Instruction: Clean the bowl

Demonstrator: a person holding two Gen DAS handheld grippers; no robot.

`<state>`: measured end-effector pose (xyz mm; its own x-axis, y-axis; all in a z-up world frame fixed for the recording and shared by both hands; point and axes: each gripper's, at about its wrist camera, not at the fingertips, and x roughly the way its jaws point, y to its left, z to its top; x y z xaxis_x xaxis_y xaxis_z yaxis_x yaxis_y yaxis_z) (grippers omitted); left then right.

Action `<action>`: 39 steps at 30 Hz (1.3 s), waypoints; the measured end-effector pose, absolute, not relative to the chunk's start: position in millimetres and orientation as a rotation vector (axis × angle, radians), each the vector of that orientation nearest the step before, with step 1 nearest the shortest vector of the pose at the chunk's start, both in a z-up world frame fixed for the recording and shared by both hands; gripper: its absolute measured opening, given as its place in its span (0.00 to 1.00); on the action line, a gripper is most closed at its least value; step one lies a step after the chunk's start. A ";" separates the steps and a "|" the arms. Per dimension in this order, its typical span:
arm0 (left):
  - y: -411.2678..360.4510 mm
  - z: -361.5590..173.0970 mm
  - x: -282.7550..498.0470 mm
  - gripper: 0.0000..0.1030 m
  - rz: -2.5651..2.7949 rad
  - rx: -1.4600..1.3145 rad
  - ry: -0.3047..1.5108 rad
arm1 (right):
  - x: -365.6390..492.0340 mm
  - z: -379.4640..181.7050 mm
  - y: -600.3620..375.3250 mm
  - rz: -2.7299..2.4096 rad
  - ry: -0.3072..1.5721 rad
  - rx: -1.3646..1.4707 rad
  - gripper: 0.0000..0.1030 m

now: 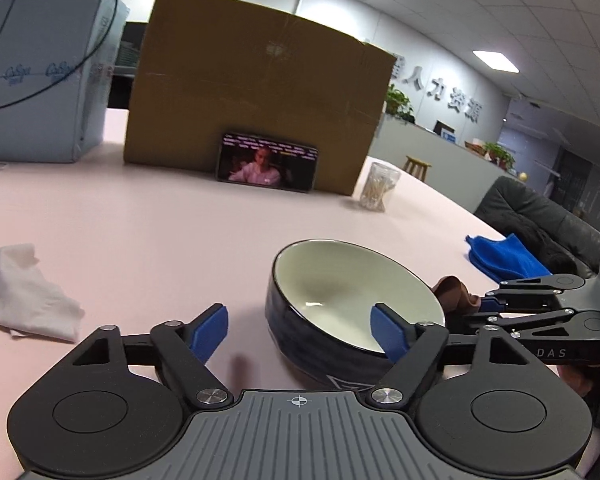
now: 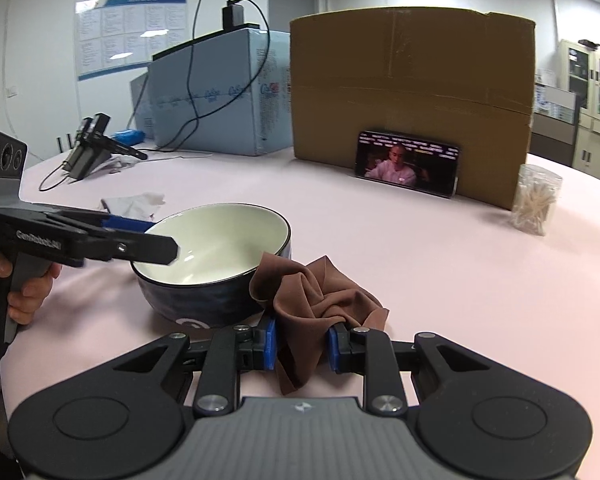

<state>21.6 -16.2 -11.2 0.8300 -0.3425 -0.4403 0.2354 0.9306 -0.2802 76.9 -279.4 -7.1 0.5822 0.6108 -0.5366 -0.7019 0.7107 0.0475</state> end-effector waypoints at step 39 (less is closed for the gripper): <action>-1.7 -27.7 30.5 0.63 -0.380 -0.358 0.579 | 42.6 -6.2 -271.4 0.801 0.579 0.143 0.10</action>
